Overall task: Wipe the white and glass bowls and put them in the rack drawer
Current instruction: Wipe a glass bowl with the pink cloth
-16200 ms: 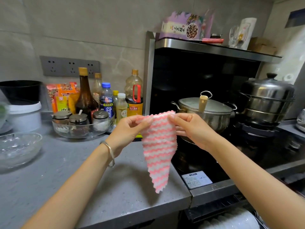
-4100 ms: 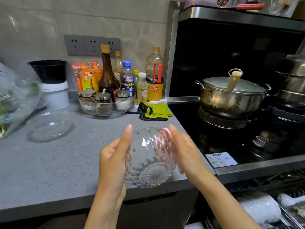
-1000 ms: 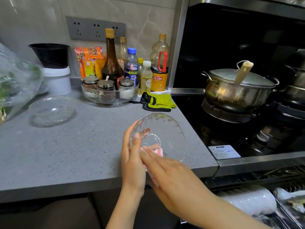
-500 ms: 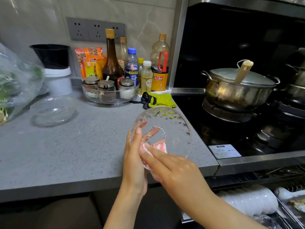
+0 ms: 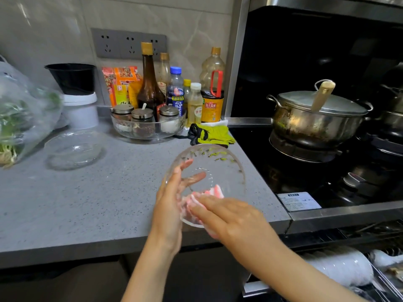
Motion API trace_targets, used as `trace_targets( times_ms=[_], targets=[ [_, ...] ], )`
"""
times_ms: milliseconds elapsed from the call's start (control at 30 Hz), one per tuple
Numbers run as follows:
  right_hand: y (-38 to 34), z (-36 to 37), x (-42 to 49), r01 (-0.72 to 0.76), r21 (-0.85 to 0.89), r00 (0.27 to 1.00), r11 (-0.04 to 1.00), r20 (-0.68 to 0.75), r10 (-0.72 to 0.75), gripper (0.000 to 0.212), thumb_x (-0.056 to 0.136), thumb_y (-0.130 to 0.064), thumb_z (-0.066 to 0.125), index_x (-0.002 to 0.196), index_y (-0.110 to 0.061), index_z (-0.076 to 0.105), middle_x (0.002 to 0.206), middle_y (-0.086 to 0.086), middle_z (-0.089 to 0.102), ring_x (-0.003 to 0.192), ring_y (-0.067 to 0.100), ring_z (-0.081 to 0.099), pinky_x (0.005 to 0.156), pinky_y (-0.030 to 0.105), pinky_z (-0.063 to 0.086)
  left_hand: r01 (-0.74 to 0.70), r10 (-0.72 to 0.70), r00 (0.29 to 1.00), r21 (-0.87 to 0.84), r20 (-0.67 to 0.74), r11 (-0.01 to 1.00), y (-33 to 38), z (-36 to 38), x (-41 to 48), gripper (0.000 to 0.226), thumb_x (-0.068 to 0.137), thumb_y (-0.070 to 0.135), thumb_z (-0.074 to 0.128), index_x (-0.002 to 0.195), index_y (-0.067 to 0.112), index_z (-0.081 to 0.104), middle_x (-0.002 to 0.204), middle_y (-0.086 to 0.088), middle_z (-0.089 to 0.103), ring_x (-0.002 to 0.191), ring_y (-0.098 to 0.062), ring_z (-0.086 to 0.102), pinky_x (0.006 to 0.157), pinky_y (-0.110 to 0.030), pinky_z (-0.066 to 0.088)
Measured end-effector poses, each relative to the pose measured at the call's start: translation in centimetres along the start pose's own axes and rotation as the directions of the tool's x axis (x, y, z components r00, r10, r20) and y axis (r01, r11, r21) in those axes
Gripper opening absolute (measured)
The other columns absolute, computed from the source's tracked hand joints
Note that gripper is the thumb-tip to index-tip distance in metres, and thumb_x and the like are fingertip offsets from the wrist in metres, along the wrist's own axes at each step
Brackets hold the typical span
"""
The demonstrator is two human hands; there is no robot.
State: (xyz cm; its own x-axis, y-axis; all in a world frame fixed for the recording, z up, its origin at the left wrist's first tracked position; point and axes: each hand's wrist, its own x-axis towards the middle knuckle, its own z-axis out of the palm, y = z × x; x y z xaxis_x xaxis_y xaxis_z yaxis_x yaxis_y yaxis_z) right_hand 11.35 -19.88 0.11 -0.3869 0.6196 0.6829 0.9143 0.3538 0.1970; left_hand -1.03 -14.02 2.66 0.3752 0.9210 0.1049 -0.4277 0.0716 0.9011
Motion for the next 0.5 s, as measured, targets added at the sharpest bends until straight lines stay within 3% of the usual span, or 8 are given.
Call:
trace_targets(
  times_ms=[100,200,267,333,400,500],
  targets=[
    [1.3,0.0,-0.5,0.033,-0.056,0.999,0.998,0.021,-0.032,0.030,0.097,-0.015,0.046,0.109,-0.015,0.074,0.117,0.002,0.069,0.105,0.014,0.067,0.088,0.028,0.054,-0.010,0.010,1.000,0.014,-0.003,1.000,0.2,-0.5,0.2,0.043,0.083,0.046,0.047,0.120,0.029,0.061,0.113,0.000,0.071,0.092,-0.023,0.072,0.066,-0.032,0.059],
    [0.0,0.6,0.0,-0.060,-0.010,0.998,0.998,-0.023,0.060,0.030,0.083,-0.014,0.057,0.108,-0.015,0.074,0.114,0.001,0.071,0.094,0.012,0.070,0.073,0.025,0.057,-0.006,0.003,0.999,-0.062,-0.049,0.998,-1.0,0.9,-0.4,0.037,0.076,0.041,0.054,0.109,0.032,0.067,0.120,0.001,0.068,0.103,-0.024,0.068,0.080,-0.036,0.055],
    [-0.7,0.7,0.4,-0.112,0.061,0.993,0.992,-0.031,0.114,0.033,0.081,-0.014,0.059,0.112,-0.014,0.072,0.115,-0.001,0.070,0.090,0.011,0.071,0.065,0.025,0.057,0.016,-0.022,0.998,-0.093,-0.067,0.996,-1.5,1.5,-0.6,0.039,0.078,0.042,0.053,0.114,0.032,0.063,0.115,0.002,0.070,0.101,-0.024,0.069,0.084,-0.039,0.051],
    [-0.3,0.6,0.2,-0.074,0.051,0.997,0.996,-0.006,0.075,0.034,0.087,-0.017,0.050,0.114,-0.014,0.071,0.119,0.001,0.068,0.096,0.013,0.070,0.070,0.025,0.056,0.031,-0.035,0.998,-0.064,-0.060,0.997,-1.1,1.0,-0.3,0.036,0.088,0.043,0.045,0.117,0.030,0.061,0.111,0.001,0.072,0.099,-0.028,0.069,0.085,-0.041,0.052],
    [0.8,0.6,-0.4,0.010,0.015,0.999,1.000,0.052,-0.011,0.034,0.091,-0.019,0.048,0.116,-0.013,0.069,0.122,0.003,0.067,0.105,0.015,0.067,0.083,0.027,0.055,0.011,-0.011,0.999,-0.009,-0.041,1.000,-0.5,0.0,0.4,0.039,0.087,0.045,0.043,0.117,0.029,0.061,0.110,-0.001,0.072,0.096,-0.029,0.070,0.076,-0.038,0.056],
    [1.9,0.7,-0.9,0.050,-0.060,0.996,0.997,0.080,-0.045,0.032,0.081,-0.014,0.067,0.112,-0.012,0.071,0.119,0.005,0.068,0.106,0.017,0.067,0.089,0.029,0.054,0.003,-0.002,0.999,0.008,-0.047,1.000,-0.5,-0.3,0.8,0.044,0.078,0.045,0.051,0.117,0.028,0.062,0.110,-0.001,0.071,0.093,-0.027,0.071,0.068,-0.034,0.058]
  ],
)
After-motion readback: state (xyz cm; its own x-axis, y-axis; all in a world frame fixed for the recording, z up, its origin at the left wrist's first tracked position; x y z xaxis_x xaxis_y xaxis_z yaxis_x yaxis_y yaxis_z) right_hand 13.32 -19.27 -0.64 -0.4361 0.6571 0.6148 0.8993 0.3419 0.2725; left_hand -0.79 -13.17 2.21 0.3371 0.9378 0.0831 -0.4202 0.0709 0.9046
